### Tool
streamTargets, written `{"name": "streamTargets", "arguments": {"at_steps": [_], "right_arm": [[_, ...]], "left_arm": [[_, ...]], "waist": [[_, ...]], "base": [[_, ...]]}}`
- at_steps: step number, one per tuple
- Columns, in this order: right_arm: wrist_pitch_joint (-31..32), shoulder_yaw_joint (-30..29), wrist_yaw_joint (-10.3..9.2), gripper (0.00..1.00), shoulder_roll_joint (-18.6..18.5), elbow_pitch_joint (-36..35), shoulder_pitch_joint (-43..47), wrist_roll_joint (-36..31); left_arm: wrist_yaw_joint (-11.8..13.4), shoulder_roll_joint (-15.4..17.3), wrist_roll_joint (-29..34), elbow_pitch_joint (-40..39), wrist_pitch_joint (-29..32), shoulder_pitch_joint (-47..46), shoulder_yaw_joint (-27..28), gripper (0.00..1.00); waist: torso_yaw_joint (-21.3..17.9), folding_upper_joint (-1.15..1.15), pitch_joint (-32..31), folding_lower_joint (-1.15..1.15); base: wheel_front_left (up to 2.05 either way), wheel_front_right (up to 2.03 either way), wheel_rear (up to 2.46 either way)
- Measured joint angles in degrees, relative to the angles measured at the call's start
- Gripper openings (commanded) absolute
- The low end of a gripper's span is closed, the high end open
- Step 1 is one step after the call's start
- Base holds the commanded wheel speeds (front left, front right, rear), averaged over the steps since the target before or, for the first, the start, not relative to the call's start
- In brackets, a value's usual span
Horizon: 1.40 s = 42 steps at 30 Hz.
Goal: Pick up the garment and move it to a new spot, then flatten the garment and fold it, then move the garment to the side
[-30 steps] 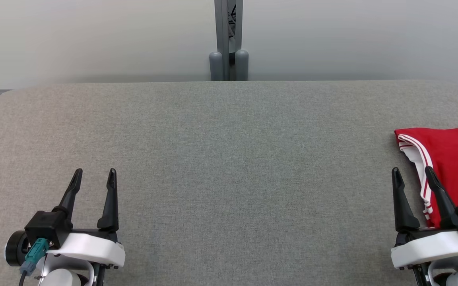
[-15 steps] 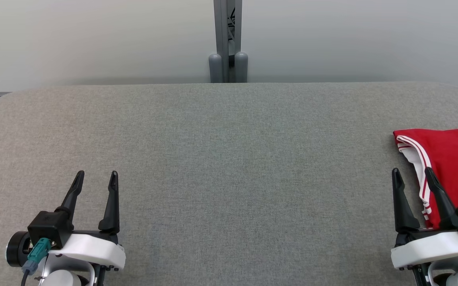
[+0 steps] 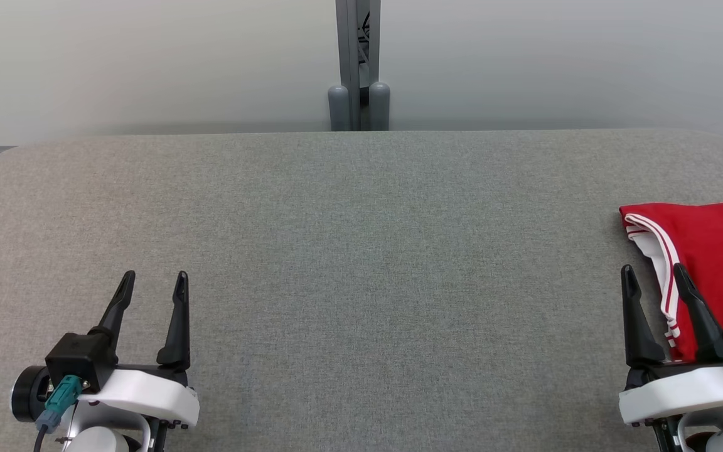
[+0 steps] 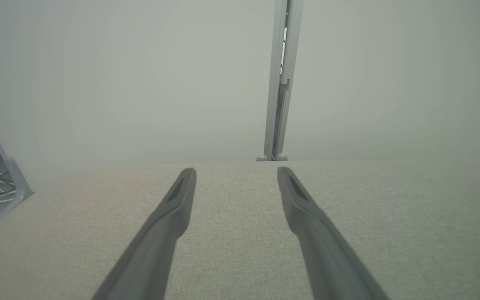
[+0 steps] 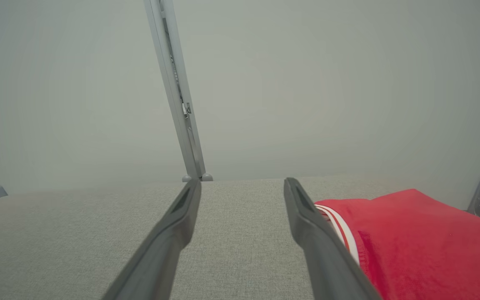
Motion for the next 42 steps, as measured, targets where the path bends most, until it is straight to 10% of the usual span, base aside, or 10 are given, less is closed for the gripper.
{"name": "streamTargets", "arguments": {"at_steps": [5,6,42], "right_arm": [[-0.05,-0.35,0.0,1.0,0.0,-0.18,0.25,0.29],[-0.05,-0.42,0.0,0.0,0.02,-0.08,0.27,0.37],[17.9,-12.2,-0.01,0.0,-1.24,11.21,-6.28,29.04]], "left_arm": [[-0.01,0.16,-0.07,0.0,0.14,0.01,-0.38,1.0],[-0.01,0.15,-0.07,0.08,0.14,0.02,-0.51,0.0],[-4.46,-4.6,-29.64,3.14,-0.12,-0.03,-1.98,0.0]], "waist": [[0.11,0.0,-0.02,0.0],[0.17,0.0,0.02,0.0],[-0.16,0.0,-0.83,0.0]], "base": [[0.0,0.0,0.0],[0.0,0.0,0.0],[0.0,0.0,0.0]]}}
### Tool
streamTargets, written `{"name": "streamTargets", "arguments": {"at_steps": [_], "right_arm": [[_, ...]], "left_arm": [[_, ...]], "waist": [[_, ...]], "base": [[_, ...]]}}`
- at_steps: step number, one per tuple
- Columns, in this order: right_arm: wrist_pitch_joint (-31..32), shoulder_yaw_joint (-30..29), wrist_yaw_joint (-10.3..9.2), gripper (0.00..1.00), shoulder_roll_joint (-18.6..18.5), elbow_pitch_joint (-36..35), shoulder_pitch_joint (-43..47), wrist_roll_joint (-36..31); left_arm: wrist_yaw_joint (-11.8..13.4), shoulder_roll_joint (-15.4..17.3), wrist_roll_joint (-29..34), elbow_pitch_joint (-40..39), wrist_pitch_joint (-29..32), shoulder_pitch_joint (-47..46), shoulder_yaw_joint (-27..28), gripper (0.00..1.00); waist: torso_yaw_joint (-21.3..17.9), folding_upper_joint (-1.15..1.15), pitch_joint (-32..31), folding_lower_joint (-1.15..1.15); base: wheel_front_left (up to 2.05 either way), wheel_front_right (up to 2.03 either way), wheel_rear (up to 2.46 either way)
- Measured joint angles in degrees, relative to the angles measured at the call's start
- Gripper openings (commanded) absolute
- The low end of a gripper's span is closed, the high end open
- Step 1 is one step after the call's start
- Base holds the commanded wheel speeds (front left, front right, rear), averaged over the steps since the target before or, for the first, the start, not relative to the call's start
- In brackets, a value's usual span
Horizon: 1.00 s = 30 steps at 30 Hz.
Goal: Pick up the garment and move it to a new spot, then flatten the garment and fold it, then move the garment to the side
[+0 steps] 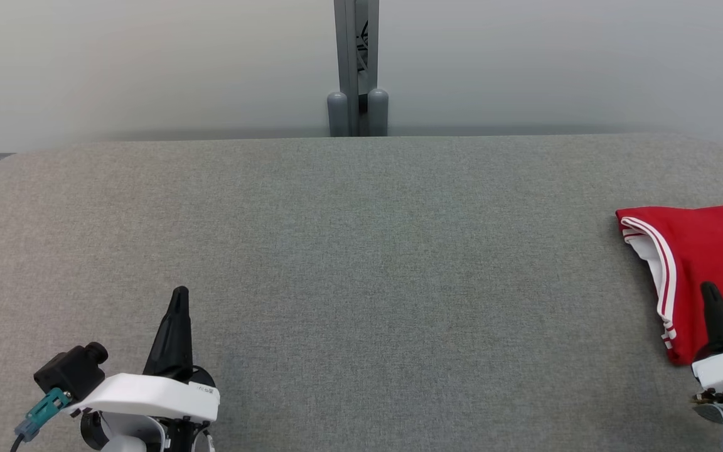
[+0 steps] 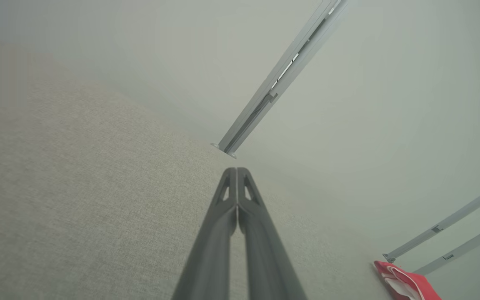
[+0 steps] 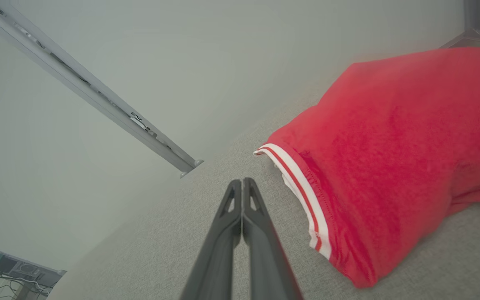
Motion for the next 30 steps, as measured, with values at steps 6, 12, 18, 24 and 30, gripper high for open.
{"name": "streamTargets", "arguments": {"at_steps": [6,12,18,24,30], "right_arm": [[2.42,-1.47,0.0,0.0,-0.41,1.32,-1.1,4.36],[4.72,-2.81,-0.01,0.0,-0.99,2.77,-2.14,8.47],[6.83,-4.21,-0.01,0.0,-1.44,4.03,-3.13,12.44],[8.75,-5.44,-0.01,0.0,-1.8,4.99,-3.93,16.16],[10.61,-6.41,-0.01,0.0,-2.23,6.23,-4.72,19.76]], "left_arm": [[-0.66,-0.4,-4.25,0.18,-0.25,-0.2,-0.16,0.0],[-1.29,-0.92,-8.21,0.35,-0.26,-0.66,-0.31,0.0],[-1.97,-1.55,-11.99,0.4,-0.31,-1.11,-0.44,0.0],[-2.53,-1.91,-15.52,0.45,-0.33,-1.28,-0.52,0.0],[-3.02,-2.23,-18.98,0.53,-0.45,-1.35,-0.6,0.0]], "waist": [[-0.06,0.0,-0.15,0.0],[-0.11,0.0,-0.3,0.0],[-0.17,0.0,-0.44,0.0],[-0.23,0.0,-0.59,0.0],[-0.29,0.0,-0.74,0.0]], "base": [[0.0,0.0,0.0],[0.0,0.0,0.0],[0.0,0.0,0.0],[0.0,0.0,0.0],[0.0,0.0,0.0]]}}
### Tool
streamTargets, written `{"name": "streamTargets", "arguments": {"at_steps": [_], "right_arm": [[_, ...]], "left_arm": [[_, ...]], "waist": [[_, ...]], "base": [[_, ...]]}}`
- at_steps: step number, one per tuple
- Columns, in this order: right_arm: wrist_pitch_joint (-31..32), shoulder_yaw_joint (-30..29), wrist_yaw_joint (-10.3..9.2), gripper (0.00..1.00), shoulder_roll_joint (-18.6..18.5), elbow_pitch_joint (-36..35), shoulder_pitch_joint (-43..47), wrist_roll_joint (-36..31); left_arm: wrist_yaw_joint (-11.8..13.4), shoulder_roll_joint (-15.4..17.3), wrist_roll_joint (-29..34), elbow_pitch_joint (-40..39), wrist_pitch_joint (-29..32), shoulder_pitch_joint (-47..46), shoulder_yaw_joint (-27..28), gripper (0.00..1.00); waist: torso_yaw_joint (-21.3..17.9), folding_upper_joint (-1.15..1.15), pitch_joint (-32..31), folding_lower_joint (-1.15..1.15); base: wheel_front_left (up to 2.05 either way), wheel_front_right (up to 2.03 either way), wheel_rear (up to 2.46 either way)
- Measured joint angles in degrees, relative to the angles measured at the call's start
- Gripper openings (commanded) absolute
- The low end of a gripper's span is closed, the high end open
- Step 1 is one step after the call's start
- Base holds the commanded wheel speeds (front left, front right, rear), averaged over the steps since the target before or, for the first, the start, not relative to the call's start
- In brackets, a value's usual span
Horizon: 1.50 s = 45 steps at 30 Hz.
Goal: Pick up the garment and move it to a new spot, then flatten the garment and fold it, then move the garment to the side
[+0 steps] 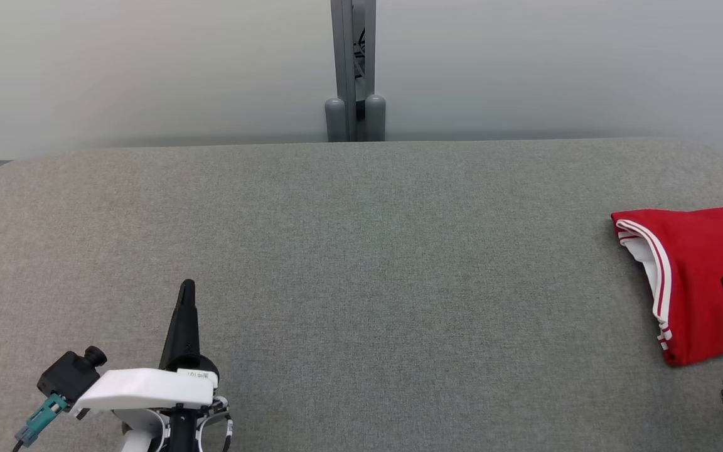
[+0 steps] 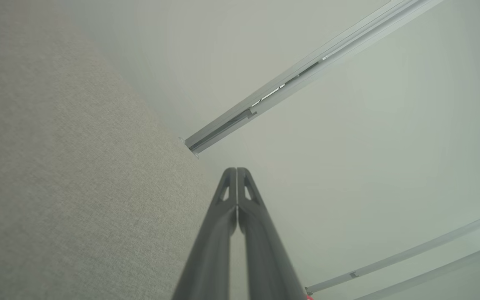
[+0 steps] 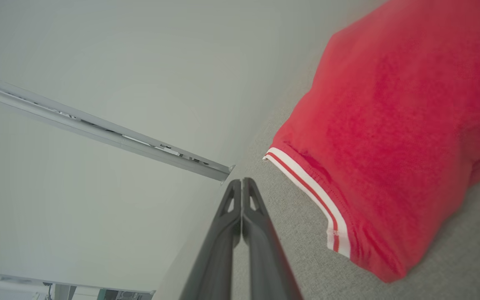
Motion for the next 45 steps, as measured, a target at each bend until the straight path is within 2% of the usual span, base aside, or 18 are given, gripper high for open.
{"name": "streamTargets", "arguments": {"at_steps": [45], "right_arm": [[10.82,-6.34,0.0,0.0,-2.81,6.24,-5.58,21.37]], "left_arm": [[-3.33,-2.68,-20.2,0.62,-0.4,-2.03,-0.67,0.0]], "waist": [[-0.41,0.0,-1.08,0.0]], "base": [[0.0,0.0,0.0]]}}
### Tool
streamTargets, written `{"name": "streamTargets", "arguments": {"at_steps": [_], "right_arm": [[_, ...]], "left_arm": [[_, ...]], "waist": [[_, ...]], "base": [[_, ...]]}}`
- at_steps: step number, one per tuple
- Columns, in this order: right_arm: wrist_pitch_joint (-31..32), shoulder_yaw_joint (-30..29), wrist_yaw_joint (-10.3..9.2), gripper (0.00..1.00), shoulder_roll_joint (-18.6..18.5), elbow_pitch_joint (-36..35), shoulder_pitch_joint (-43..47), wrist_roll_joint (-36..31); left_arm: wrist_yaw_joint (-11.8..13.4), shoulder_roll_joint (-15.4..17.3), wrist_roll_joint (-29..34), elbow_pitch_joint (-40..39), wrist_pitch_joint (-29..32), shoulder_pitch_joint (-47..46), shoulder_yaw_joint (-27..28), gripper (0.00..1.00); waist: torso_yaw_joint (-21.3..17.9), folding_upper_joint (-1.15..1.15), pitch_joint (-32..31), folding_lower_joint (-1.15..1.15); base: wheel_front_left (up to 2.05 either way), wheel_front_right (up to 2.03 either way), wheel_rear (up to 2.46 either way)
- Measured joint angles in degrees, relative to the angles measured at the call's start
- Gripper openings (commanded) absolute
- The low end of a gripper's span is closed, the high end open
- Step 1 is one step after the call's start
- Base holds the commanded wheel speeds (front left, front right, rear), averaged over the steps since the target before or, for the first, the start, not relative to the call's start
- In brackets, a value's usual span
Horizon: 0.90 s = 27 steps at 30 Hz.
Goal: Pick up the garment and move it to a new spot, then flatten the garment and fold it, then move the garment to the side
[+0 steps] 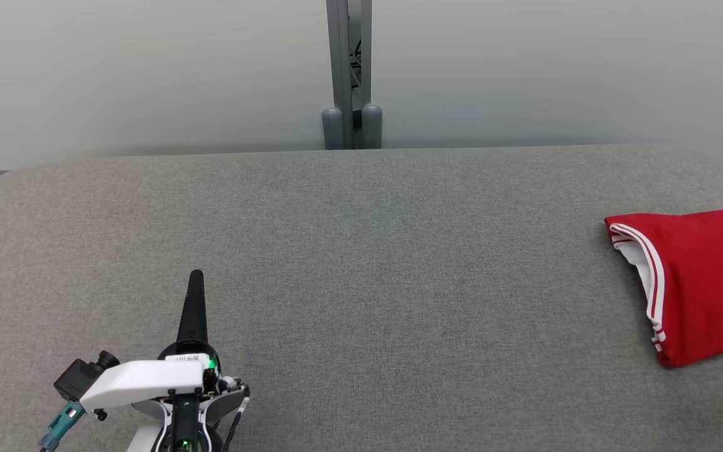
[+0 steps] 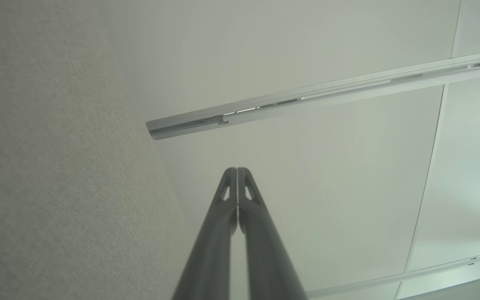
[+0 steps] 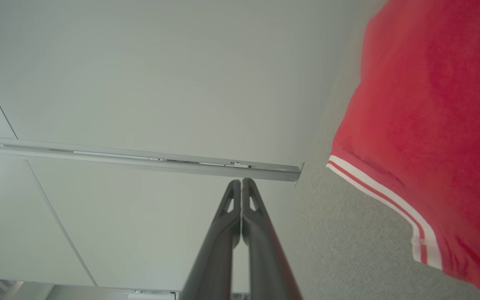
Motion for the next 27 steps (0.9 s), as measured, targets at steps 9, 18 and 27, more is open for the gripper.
{"name": "streamTargets", "arguments": {"at_steps": [9,18,27], "right_arm": [[1.98,-1.01,0.0,0.0,-0.46,1.32,-0.9,3.94],[3.49,-1.99,0.0,0.0,-0.92,2.14,-1.51,7.13],[3.49,-1.93,0.0,0.0,-1.0,2.23,-1.51,7.31]], "left_arm": [[-0.63,-0.42,-3.64,0.12,-0.15,-0.09,-0.09,0.0],[-1.0,-0.73,-6.57,0.24,-0.24,-0.26,-0.18,0.0],[-1.05,-0.74,-6.6,0.24,-0.24,-0.27,-0.19,0.0]], "waist": [[-0.1,0.0,-0.25,0.0],[-0.18,0.0,-0.46,0.0],[-0.18,0.0,-0.46,0.0]], "base": [[0.0,0.0,0.0],[0.0,0.0,0.0],[0.0,0.0,0.0]]}}
